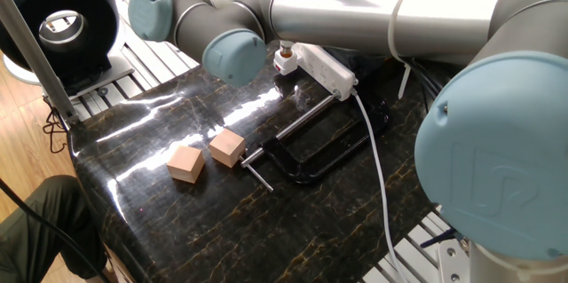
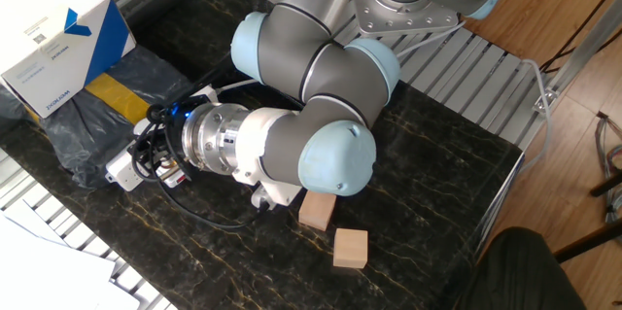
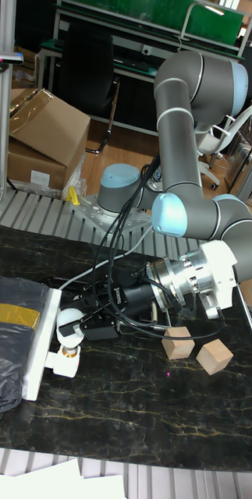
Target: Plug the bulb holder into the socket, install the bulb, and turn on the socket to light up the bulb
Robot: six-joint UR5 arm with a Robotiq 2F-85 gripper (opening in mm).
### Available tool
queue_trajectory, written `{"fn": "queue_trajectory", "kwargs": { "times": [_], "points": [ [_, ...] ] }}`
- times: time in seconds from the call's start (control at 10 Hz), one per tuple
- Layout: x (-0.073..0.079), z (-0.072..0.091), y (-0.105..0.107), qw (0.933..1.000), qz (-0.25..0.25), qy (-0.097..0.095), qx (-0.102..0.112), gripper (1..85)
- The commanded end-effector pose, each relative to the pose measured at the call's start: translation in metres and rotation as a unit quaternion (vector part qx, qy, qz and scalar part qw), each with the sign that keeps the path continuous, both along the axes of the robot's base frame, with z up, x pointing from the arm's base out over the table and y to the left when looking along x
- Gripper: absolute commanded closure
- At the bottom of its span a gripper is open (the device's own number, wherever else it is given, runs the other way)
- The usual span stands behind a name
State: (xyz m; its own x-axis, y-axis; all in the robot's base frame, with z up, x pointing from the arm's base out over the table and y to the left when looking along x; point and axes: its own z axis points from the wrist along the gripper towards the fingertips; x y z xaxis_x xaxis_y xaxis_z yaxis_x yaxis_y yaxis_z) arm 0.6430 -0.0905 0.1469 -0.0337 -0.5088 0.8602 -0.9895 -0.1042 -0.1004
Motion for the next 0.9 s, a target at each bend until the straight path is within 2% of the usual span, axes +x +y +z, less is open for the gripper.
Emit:
{"fn": "queue_trajectory", "kwargs": {
  "times": [0.0, 0.8],
  "points": [
    [-0.0029, -0.004, -0.0001, 1.0, -0.005, -0.001, 0.006, 40.7],
    [-0.0045, -0.0085, -0.0029, 0.9999, -0.007, 0.0, 0.008, 40.7]
  ]
}}
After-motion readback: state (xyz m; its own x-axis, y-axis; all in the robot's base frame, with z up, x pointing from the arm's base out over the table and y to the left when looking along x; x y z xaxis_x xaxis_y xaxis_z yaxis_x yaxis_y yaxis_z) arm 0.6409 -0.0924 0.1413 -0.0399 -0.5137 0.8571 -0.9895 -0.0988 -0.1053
